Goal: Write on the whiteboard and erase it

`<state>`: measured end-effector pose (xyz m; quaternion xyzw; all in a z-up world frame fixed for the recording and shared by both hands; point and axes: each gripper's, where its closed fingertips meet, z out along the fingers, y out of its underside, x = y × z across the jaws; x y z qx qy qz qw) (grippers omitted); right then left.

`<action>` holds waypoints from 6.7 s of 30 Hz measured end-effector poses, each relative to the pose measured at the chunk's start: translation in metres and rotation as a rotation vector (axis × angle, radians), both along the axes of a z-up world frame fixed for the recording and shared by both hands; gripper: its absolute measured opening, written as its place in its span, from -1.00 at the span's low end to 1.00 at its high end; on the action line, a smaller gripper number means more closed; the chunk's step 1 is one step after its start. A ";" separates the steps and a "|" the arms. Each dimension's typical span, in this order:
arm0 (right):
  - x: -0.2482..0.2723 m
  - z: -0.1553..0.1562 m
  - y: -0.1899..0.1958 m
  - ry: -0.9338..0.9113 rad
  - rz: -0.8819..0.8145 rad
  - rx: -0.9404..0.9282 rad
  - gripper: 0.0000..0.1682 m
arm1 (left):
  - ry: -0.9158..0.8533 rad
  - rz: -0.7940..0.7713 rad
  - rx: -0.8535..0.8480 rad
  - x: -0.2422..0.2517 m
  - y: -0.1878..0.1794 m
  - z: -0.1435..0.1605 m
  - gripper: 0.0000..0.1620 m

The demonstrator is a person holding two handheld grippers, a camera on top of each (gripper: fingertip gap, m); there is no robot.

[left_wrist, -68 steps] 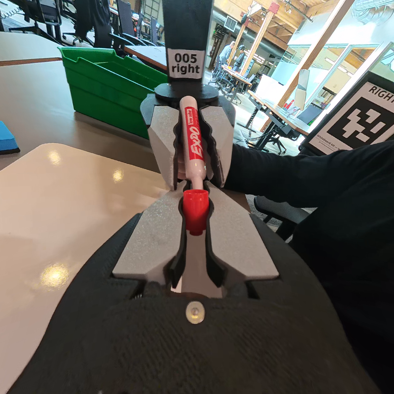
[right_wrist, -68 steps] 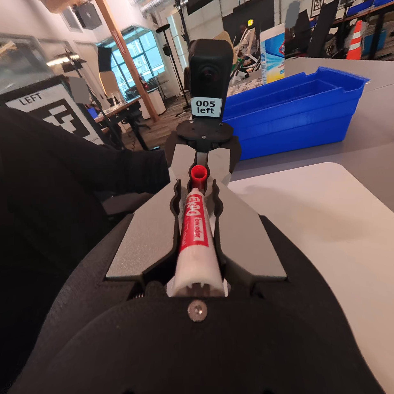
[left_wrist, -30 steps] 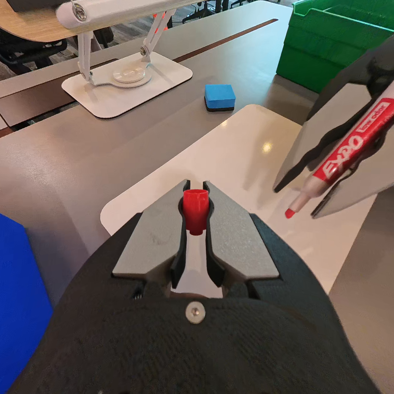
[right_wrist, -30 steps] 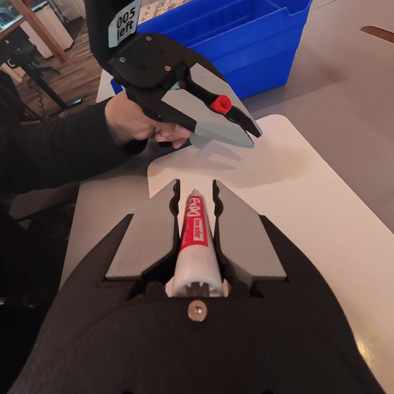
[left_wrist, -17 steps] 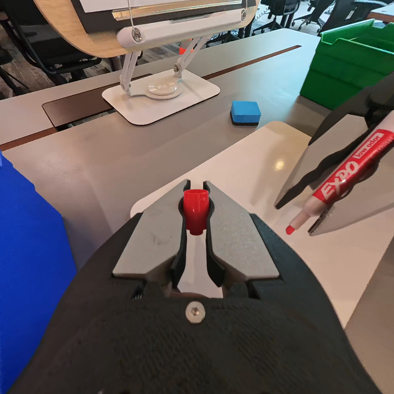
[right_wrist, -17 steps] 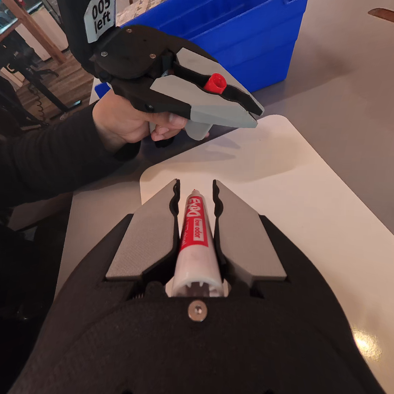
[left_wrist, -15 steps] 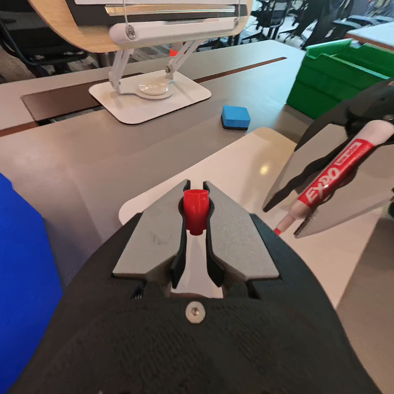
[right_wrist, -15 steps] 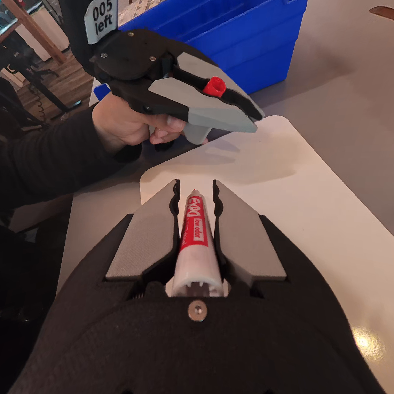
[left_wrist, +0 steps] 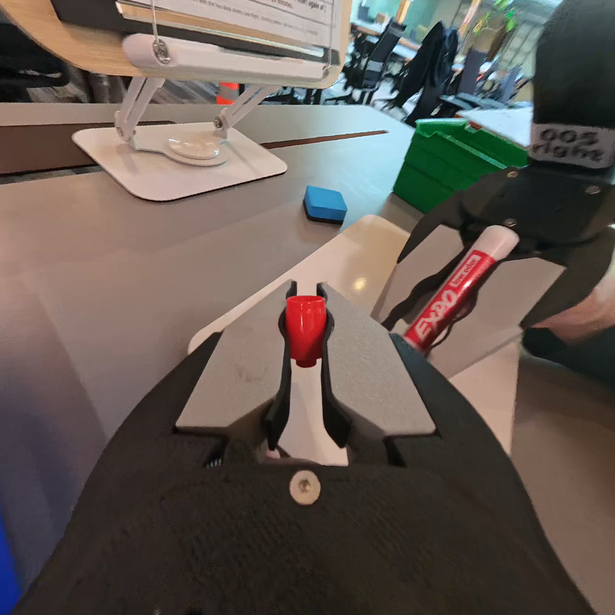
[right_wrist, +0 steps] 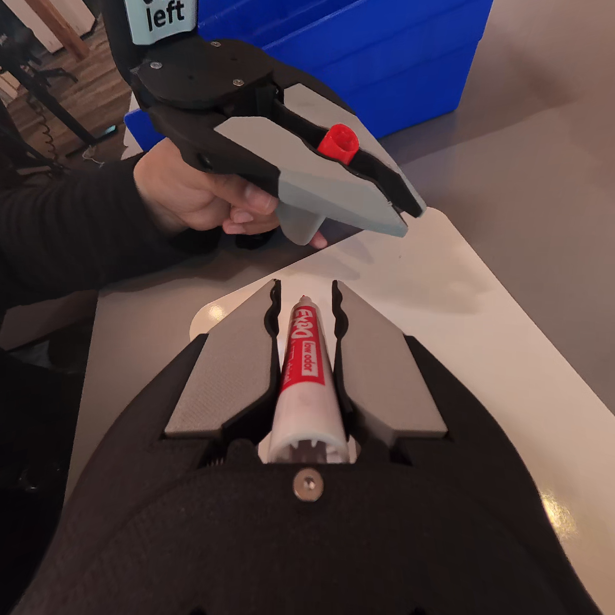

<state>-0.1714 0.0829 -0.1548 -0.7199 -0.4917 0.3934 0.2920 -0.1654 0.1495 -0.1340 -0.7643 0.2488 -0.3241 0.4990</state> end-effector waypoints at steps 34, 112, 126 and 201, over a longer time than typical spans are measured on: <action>0.045 0.037 -0.006 0.148 -0.020 -0.003 -0.66 | 0.684 -0.463 -0.086 0.002 -0.174 -0.068 -0.88; 0.018 -0.042 0.048 -0.438 0.068 -0.022 -0.67 | 0.568 -0.284 -0.041 -0.003 -0.093 -0.066 -0.87; -0.001 -0.032 0.046 -0.357 0.084 0.011 -0.67 | 0.566 -0.284 -0.037 -0.002 -0.093 -0.066 -0.87; 0.017 0.079 -0.063 0.473 0.335 0.075 -0.66 | 0.001 -0.566 0.008 0.045 -0.136 0.008 -0.89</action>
